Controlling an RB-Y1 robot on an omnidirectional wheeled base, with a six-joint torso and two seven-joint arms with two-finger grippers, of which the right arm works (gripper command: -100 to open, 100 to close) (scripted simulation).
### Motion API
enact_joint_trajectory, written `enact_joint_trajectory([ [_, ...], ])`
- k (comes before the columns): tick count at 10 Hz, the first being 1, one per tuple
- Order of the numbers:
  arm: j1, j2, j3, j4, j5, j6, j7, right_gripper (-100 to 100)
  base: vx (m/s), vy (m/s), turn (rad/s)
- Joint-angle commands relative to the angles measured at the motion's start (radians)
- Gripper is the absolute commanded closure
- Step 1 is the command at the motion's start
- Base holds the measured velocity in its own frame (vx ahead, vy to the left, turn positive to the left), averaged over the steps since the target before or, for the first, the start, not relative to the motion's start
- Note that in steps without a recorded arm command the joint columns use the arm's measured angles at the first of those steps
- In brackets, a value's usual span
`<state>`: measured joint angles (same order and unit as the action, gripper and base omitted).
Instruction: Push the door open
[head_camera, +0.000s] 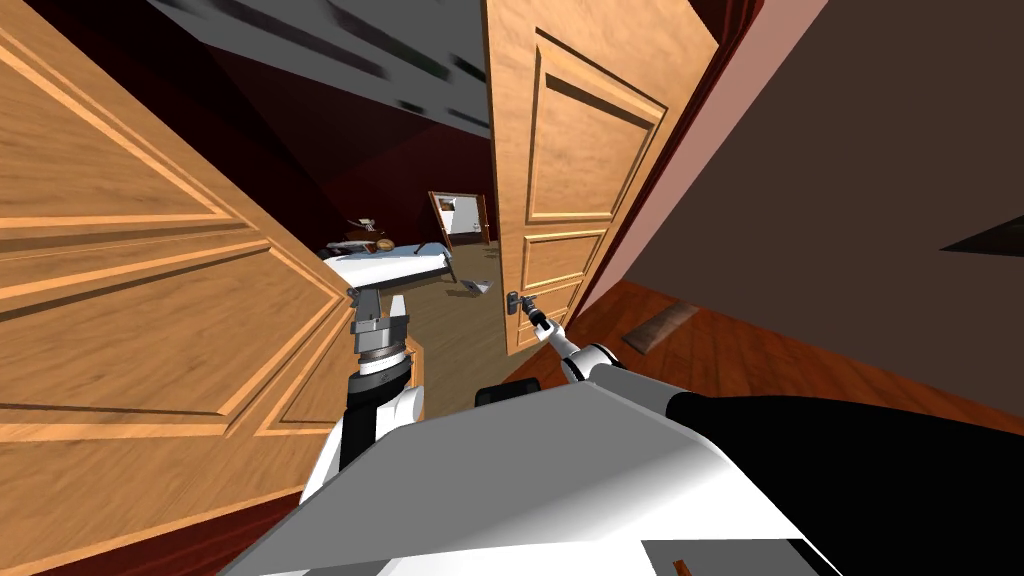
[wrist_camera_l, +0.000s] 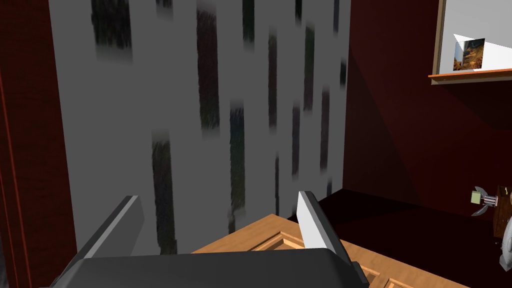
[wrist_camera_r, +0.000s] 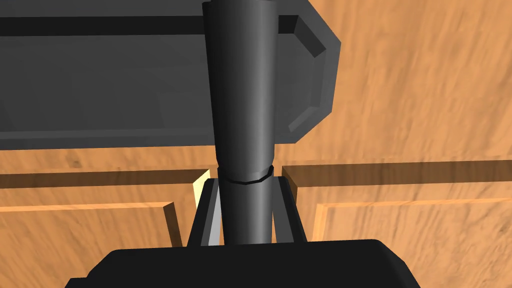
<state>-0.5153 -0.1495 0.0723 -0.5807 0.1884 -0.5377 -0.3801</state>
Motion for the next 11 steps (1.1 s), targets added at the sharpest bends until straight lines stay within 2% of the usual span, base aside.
enact_joint_trajectory([
  [1, 0.014, -0.012, -0.015, -0.035, -0.005, 0.014, 0.008, 100, 0.12, 0.115, -0.061],
  [4, 0.018, -0.02, -0.054, -0.031, -0.022, 0.019, 0.034, 100, 0.138, 0.128, -0.068],
  [5, 0.018, -0.02, -0.054, -0.031, -0.022, 0.019, 0.034, 100, 0.115, 0.108, -0.051],
  [6, 0.02, -0.025, -0.077, -0.029, -0.032, 0.022, 0.049, 100, 0.124, 0.152, -0.033],
  [11, 0.026, -0.036, -0.132, -0.024, -0.055, 0.03, 0.086, 100, 0.156, 0.163, -0.076],
])
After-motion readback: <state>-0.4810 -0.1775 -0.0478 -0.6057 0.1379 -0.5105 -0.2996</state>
